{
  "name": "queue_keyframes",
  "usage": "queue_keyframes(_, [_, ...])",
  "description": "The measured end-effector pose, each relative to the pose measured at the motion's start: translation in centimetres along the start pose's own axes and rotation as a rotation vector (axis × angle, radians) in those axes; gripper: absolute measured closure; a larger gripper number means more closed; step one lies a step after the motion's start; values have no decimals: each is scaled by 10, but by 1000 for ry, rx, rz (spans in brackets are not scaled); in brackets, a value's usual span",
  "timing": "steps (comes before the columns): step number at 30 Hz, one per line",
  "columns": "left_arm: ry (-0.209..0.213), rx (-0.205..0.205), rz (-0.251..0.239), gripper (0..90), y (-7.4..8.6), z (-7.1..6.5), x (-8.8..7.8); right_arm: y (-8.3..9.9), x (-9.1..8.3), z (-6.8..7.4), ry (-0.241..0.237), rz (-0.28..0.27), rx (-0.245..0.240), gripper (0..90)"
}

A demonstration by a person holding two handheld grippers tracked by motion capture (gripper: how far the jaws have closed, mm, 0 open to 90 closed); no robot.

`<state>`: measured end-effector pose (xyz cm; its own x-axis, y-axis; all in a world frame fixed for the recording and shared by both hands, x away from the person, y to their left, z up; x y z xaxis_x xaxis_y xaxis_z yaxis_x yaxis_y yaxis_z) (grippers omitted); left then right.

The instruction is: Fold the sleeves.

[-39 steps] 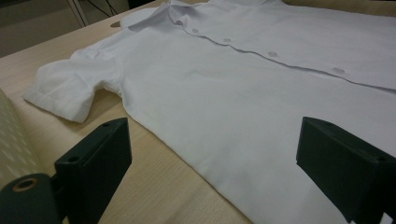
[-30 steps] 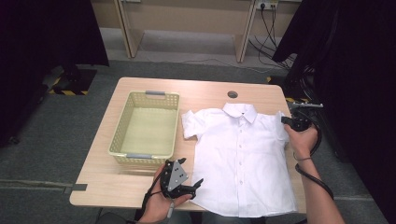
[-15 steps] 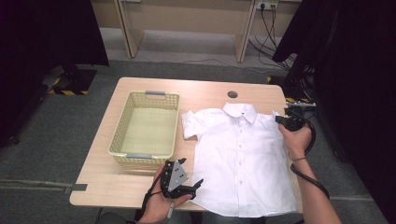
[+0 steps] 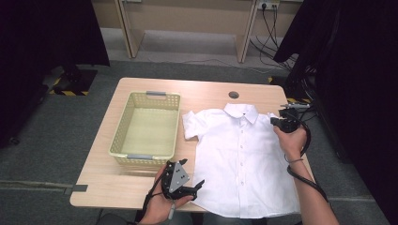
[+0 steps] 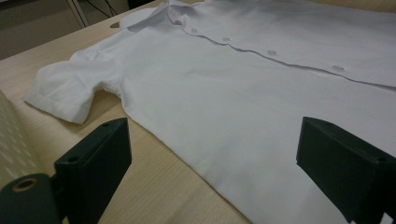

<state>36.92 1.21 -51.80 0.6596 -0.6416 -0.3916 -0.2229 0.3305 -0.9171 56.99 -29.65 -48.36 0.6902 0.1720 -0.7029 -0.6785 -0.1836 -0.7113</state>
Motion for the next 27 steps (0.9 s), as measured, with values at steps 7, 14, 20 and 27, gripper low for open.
queue_keyframes(7, [1, 3, 1, 95, 0, 0, 0, 5, 7, 9, -8, 19, -13, 900])
queue_keyframes(14, [0, 10, 5, 95, 0, -1, 0, 9, 12, 14, -14, 34, -25, 898])
queue_keyframes(20, [1, 8, 4, 95, 0, -1, 0, 12, 15, 20, -20, 50, -27, 894])
queue_keyframes(27, [2, 10, 6, 94, 0, -1, 0, 14, 19, 25, -24, 58, -33, 889])
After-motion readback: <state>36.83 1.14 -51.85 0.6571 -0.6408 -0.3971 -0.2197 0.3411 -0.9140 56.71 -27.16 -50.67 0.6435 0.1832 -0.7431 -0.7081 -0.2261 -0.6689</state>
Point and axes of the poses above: each handheld gripper's, and its own axes: x roughly forward along the jaws, y roughly out of its underside, z roughly to its left, the point moved 10 cm from there along x, roughly forward along the jaws, and after that the axes turned 4 degrees about -x, right-handed, at the moved point
